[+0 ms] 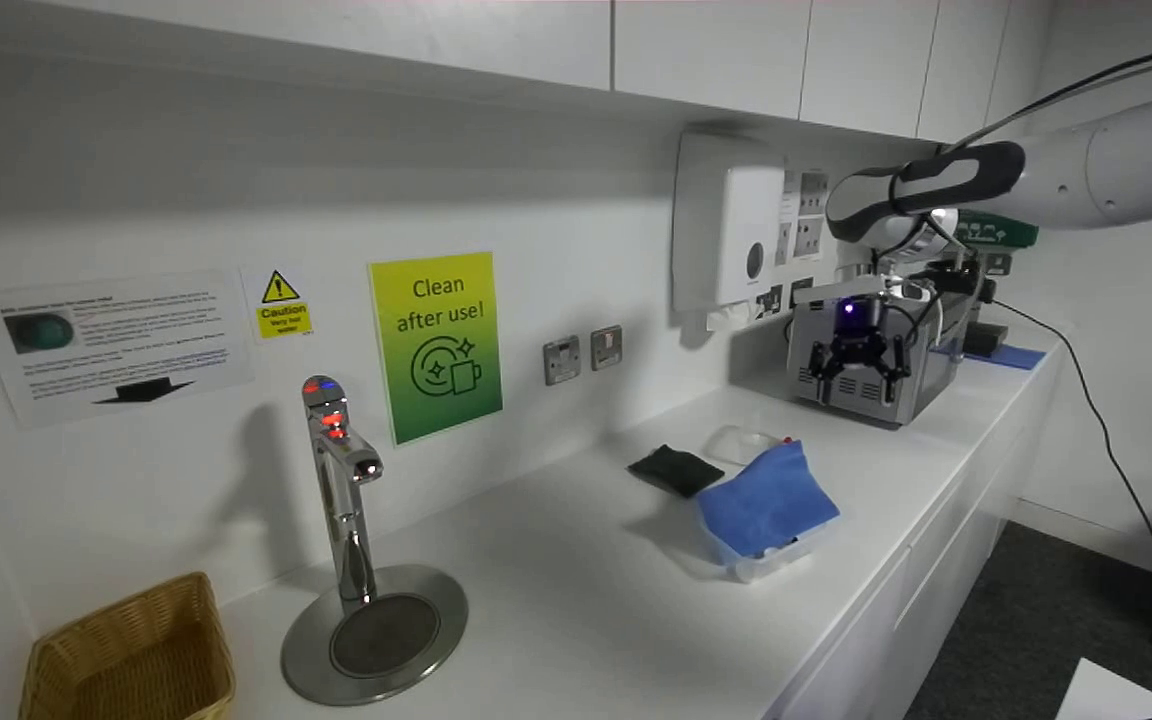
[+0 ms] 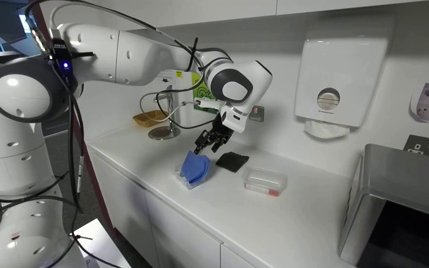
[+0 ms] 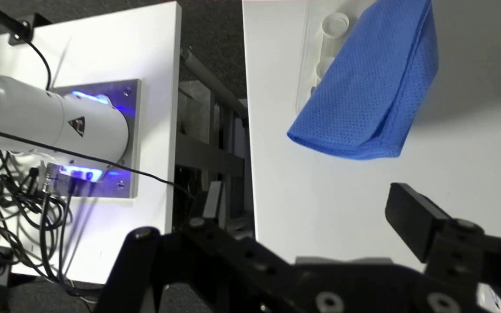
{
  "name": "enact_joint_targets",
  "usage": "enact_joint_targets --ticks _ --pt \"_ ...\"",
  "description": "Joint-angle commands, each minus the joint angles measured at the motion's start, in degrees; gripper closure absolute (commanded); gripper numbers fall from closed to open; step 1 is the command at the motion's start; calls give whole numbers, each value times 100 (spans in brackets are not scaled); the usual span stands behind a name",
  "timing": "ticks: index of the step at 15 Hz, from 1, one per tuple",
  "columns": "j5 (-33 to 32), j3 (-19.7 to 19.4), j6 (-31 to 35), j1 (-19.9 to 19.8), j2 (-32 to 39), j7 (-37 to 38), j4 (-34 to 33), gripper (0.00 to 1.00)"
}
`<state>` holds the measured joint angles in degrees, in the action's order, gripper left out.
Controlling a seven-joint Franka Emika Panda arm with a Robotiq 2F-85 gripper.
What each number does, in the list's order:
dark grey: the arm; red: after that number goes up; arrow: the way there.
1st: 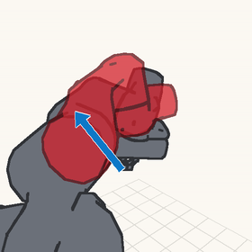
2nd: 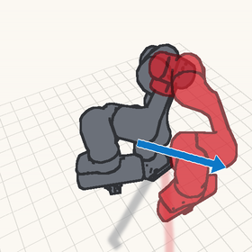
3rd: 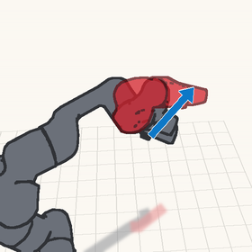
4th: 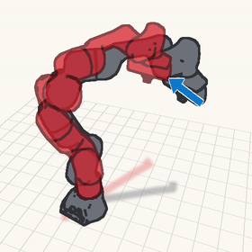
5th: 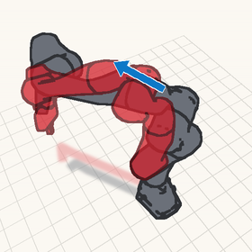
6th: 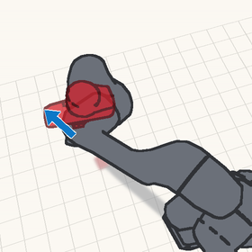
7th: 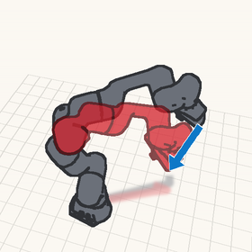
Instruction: Take the blue paper off of the bowl
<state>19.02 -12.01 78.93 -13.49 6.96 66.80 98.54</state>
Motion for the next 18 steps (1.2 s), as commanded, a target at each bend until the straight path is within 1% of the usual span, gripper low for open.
enact_joint_targets --ticks 1,3,10,12,15,18 --pt "24 -50 -271 56 130 61 -166 0" --pt "26 -45 -552 79 322 96 -386 0" --pt "27 -45 -577 87 414 96 -478 0" --pt "-94 -62 -593 102 507 239 -558 0" --pt "-238 -14 -648 187 729 390 -703 0" --pt "-389 93 -733 396 843 537 -775 0"
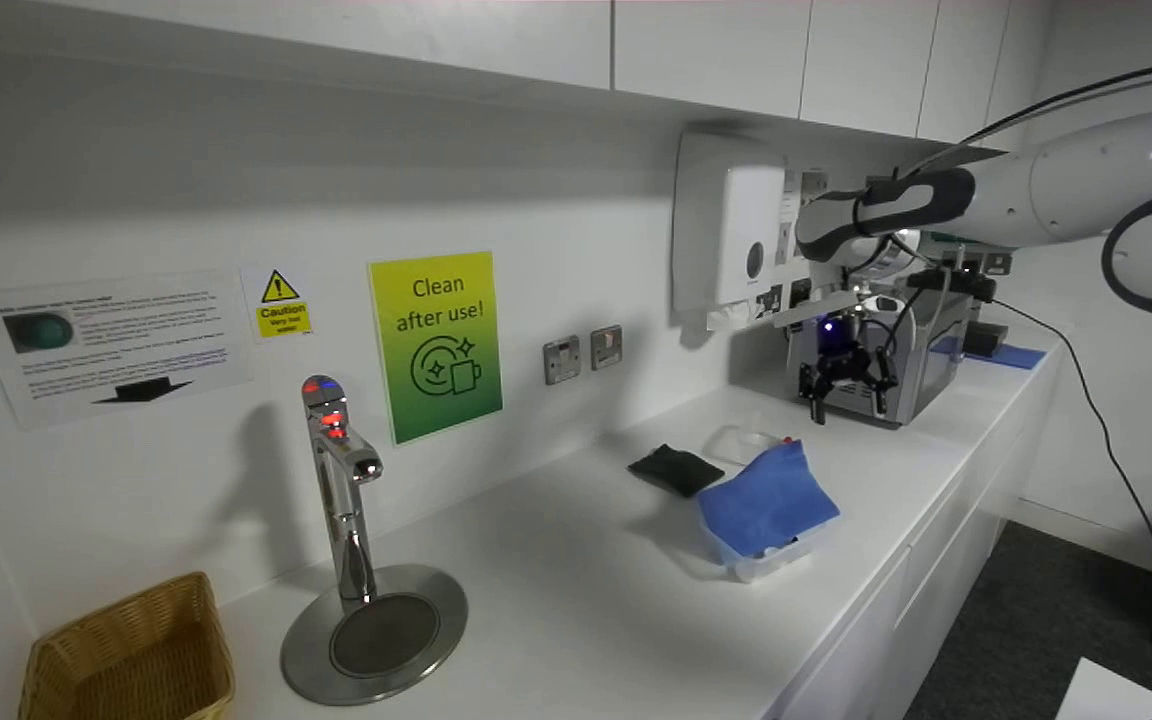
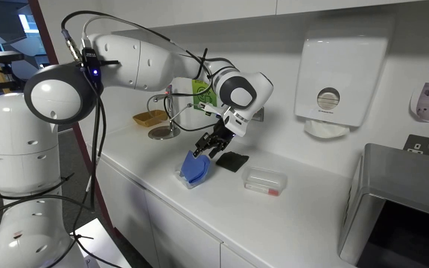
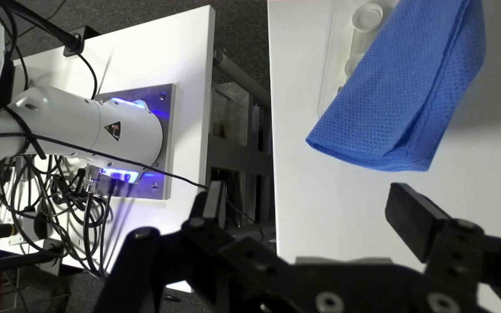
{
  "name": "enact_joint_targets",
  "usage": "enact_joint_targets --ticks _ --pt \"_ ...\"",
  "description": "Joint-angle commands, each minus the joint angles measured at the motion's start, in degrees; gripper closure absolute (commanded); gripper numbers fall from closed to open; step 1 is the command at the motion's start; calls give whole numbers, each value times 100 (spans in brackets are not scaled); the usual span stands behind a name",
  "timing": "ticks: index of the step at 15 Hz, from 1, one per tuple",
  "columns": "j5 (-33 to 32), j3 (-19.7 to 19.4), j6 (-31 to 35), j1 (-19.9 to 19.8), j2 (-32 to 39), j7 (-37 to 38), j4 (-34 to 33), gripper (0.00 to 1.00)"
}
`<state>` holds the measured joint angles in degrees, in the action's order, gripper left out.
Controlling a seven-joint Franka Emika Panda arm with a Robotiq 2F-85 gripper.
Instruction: Take the blue paper off of the bowl
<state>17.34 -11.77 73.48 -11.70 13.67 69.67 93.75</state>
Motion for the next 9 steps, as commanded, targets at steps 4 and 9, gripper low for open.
enact_joint_targets --ticks 4,9 --pt "-692 205 -326 570 345 464 -476 0" --pt "-1471 267 -397 856 378 643 -593 0"
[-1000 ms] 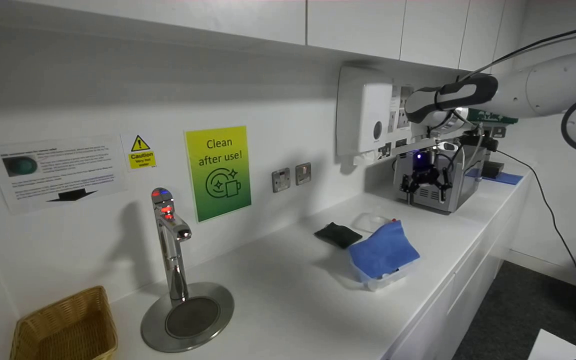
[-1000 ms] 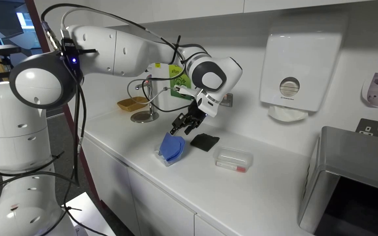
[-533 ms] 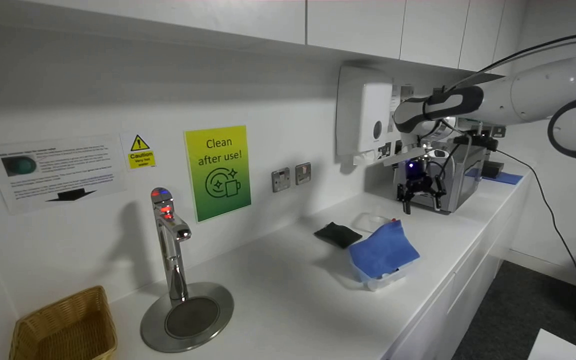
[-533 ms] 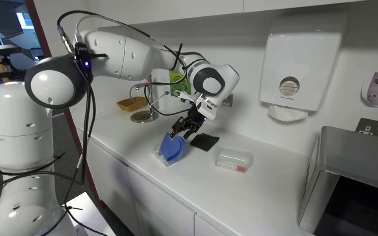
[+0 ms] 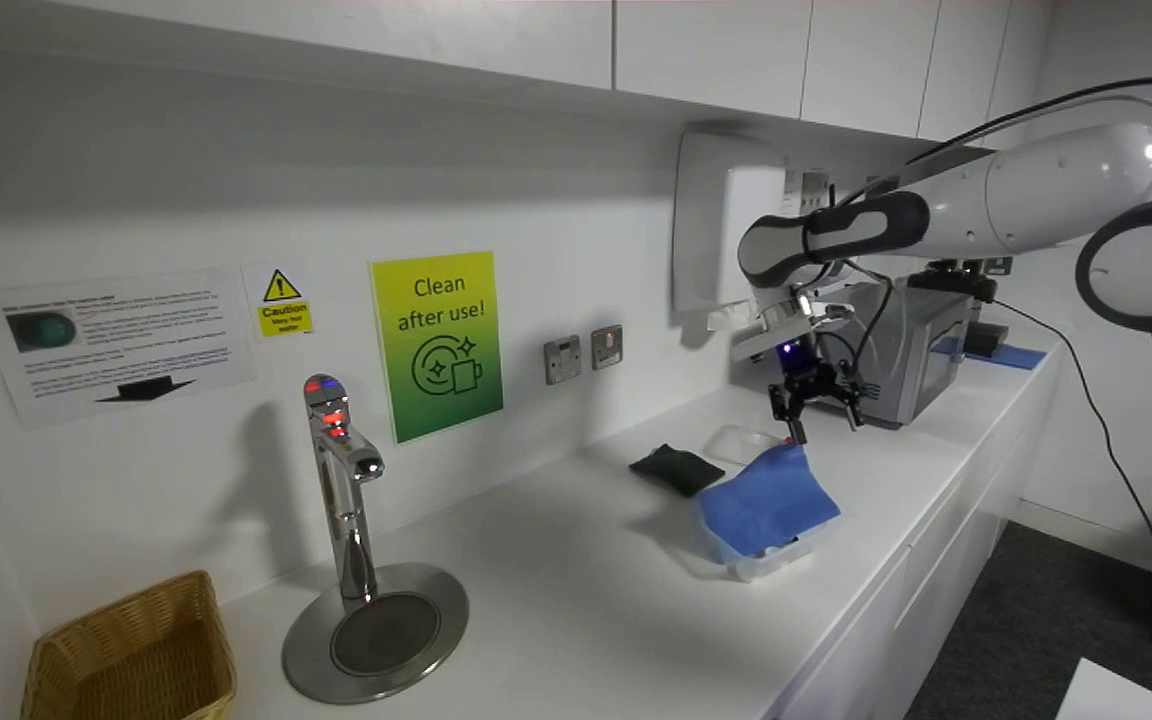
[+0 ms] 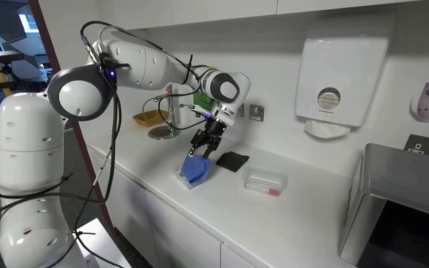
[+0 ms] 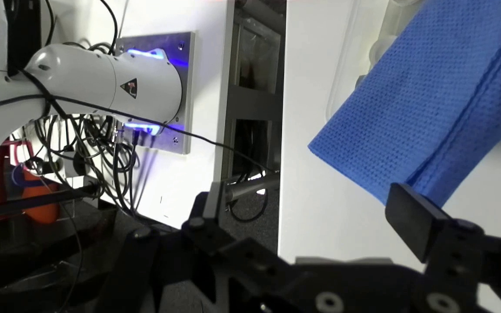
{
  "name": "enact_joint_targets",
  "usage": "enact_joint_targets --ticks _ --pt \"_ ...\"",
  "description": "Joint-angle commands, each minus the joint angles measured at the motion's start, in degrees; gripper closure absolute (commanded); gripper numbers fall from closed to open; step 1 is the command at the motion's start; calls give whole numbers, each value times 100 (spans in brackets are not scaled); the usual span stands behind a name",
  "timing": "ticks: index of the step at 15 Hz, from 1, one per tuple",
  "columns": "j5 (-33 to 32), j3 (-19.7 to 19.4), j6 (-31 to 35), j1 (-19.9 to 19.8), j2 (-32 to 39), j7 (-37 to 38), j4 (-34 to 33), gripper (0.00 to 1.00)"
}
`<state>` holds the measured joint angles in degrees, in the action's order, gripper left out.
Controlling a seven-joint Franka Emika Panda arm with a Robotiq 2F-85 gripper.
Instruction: Take the blue paper off of the bowl
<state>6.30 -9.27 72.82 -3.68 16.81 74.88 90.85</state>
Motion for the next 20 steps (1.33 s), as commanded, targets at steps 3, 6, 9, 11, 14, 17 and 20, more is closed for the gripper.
enact_joint_targets --ticks 3,6,9,11,14,17,20 --pt "-640 14 -322 73 52 64 -355 0" --pt "-748 19 -211 60 30 54 -392 0" --pt "-809 33 -143 75 34 74 -445 0" --pt "-816 47 -47 91 81 97 -466 0" --pt "-833 82 167 124 187 133 -454 0" --pt "-811 117 444 158 305 123 -424 0" --pt "-840 125 709 215 433 133 -384 0"
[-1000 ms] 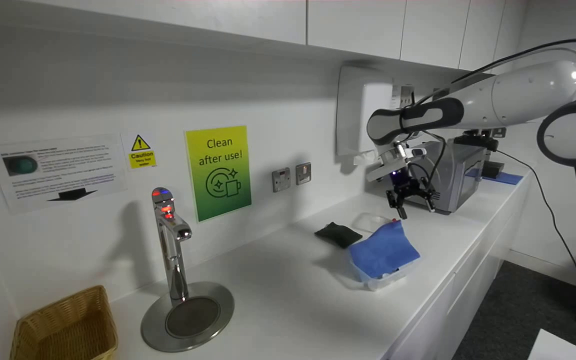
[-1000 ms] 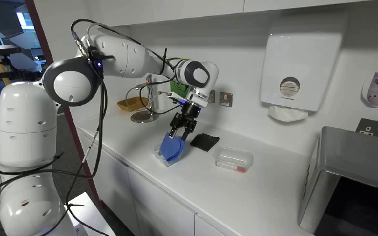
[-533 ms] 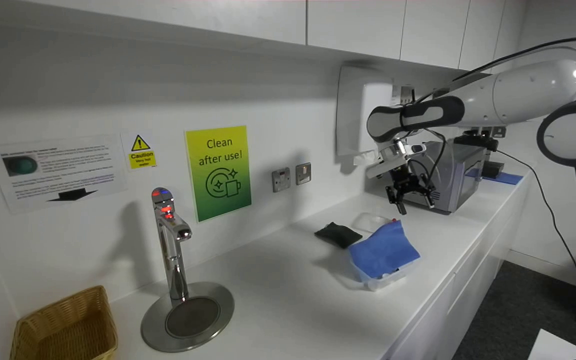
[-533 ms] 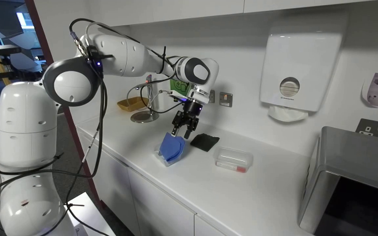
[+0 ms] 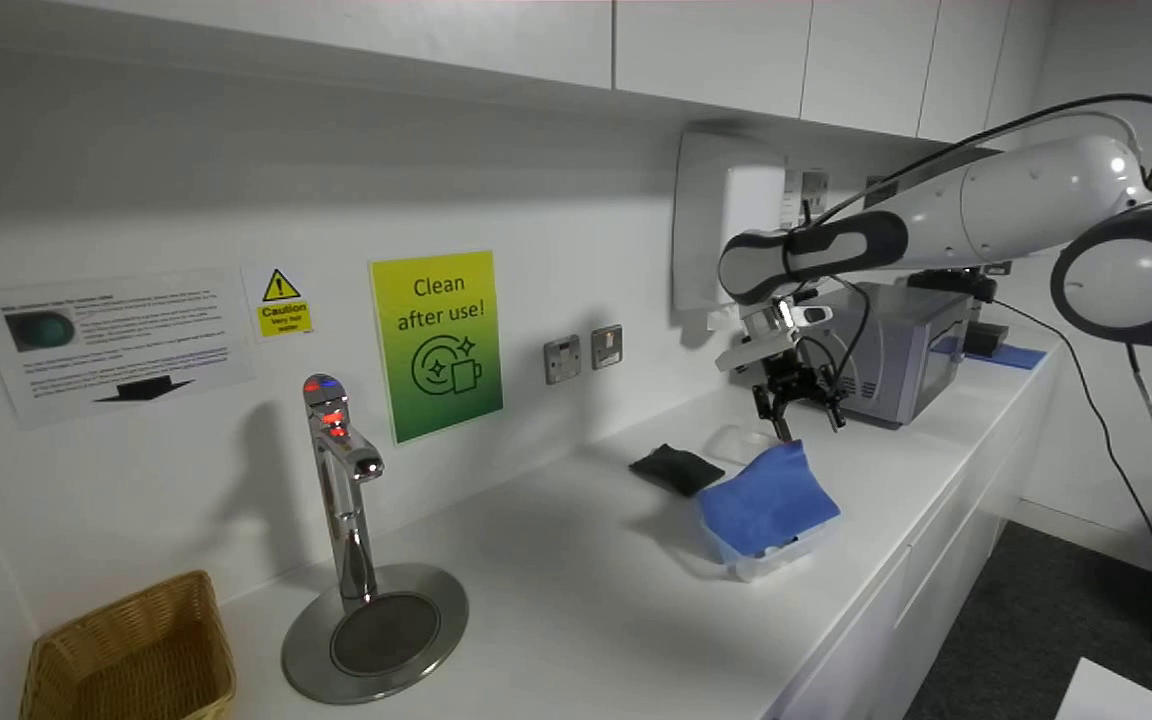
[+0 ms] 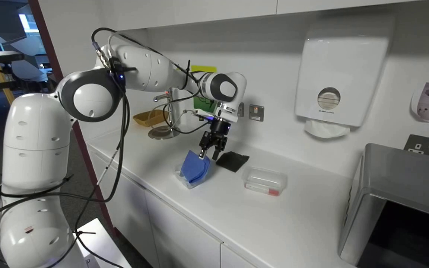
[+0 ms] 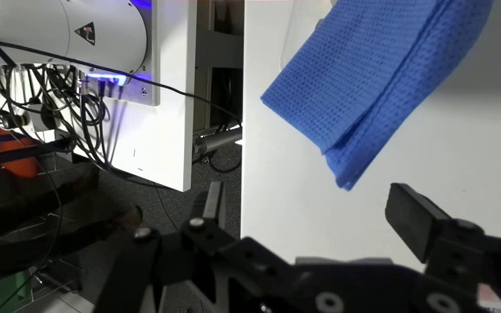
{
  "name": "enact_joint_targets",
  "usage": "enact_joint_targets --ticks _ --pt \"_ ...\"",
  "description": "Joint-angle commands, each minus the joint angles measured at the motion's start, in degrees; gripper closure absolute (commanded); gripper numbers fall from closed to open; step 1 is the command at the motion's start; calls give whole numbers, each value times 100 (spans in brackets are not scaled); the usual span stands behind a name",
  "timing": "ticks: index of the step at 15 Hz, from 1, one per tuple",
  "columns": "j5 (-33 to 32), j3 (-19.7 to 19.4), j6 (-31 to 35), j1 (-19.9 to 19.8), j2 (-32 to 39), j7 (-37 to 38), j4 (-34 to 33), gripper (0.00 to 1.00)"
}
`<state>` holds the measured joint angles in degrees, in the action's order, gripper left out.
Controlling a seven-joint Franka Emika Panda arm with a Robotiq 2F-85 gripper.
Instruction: Take the blue paper off of the bowl
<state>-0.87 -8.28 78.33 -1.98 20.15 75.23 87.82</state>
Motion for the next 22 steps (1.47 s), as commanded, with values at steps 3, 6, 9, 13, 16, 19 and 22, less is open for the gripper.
enact_joint_targets --ticks 3,6,9,13,16,19,22 --pt "-142 21 402 98 165 109 -20 0" --pt "-115 32 637 144 146 131 88 0" --pt "78 79 751 159 121 207 164 0" --pt "438 228 576 167 111 209 280 0" --pt "668 320 507 205 104 176 428 0" --pt "744 337 416 253 109 197 517 32" --pt "786 321 439 266 84 209 570 55"
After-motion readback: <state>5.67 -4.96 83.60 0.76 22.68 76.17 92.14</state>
